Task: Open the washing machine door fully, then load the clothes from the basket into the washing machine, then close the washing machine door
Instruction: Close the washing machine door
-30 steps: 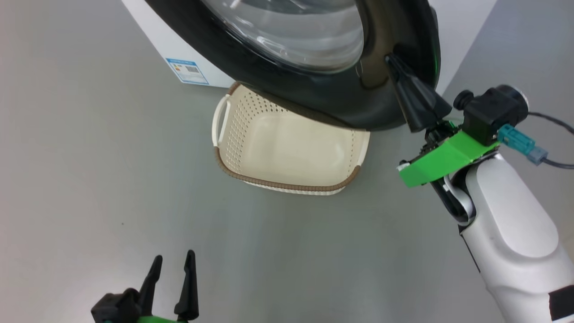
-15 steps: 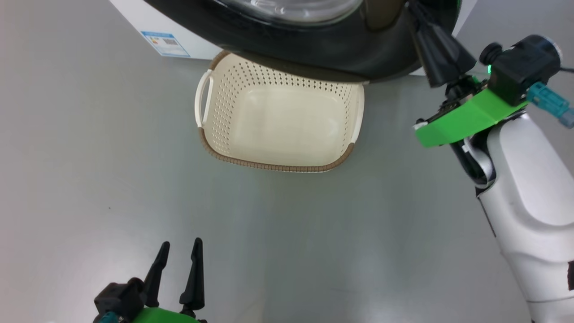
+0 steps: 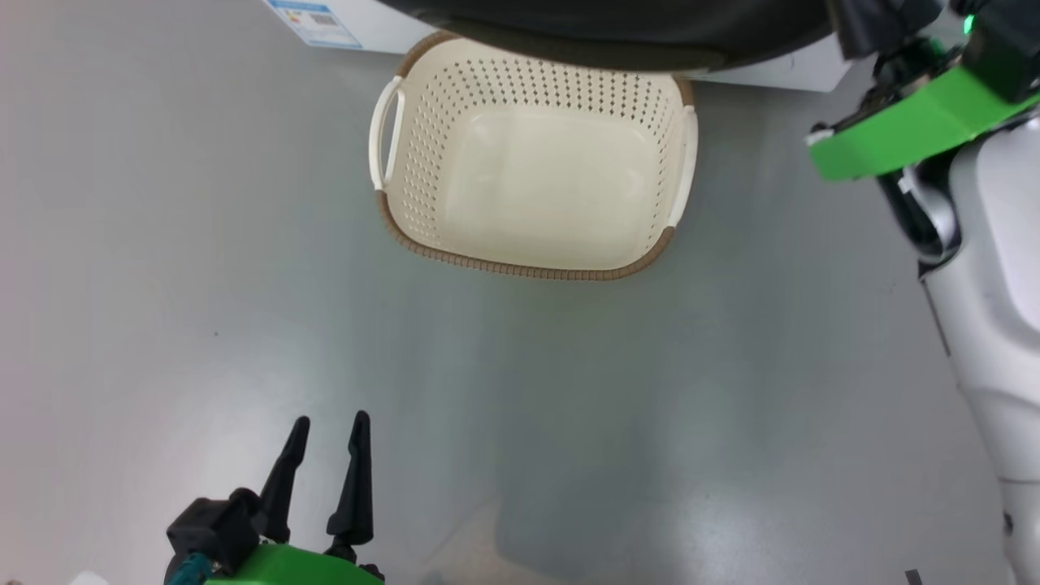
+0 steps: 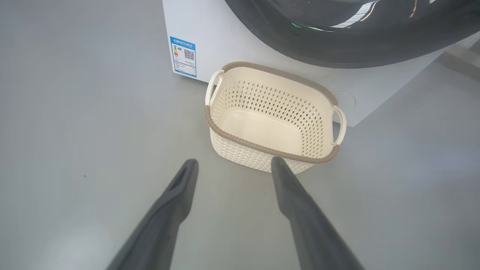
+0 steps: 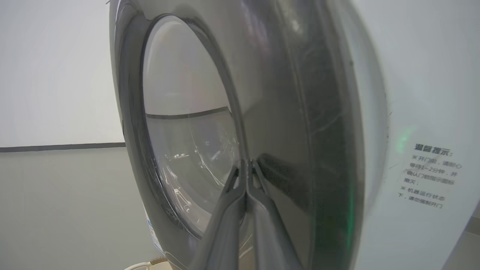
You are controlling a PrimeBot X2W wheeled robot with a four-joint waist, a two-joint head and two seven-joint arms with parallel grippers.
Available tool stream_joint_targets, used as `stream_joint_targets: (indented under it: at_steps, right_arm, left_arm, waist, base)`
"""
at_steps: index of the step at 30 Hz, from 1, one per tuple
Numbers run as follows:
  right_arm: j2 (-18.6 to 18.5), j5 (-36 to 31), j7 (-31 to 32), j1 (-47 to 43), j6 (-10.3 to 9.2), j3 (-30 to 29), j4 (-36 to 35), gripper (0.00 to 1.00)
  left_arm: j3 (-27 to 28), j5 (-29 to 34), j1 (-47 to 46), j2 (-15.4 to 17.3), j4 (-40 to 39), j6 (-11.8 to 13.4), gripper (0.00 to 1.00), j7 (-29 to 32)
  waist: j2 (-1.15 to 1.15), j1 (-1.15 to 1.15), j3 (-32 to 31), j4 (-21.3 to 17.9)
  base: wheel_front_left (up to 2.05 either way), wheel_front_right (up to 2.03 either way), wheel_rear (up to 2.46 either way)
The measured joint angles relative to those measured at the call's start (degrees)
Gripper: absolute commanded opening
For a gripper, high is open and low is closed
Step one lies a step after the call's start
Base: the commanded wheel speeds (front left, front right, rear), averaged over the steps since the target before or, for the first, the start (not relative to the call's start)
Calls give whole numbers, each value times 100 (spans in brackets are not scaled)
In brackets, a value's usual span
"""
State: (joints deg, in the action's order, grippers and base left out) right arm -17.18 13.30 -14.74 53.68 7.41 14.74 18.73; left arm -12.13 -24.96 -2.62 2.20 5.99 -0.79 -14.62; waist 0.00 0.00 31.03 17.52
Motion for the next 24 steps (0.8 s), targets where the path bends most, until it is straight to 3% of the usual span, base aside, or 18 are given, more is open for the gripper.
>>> stream_joint_targets:
  at_steps: [15, 24]
  right_arm:
    - [-637, -124, -1, 980, 0, -21, 391, 0]
    - [-711, -501, -59, 1551, 85, -87, 1026, 0]
  left_arm:
    - [-320, -159, -18, -10, -255, 8, 100, 0]
    - [-441, -156, -54, -12, -457, 2, 100, 0]
  waist:
    - [0, 0, 321, 396]
    - [0, 0, 457, 597]
  base:
    - [0, 0, 0]
    - [0, 0, 0]
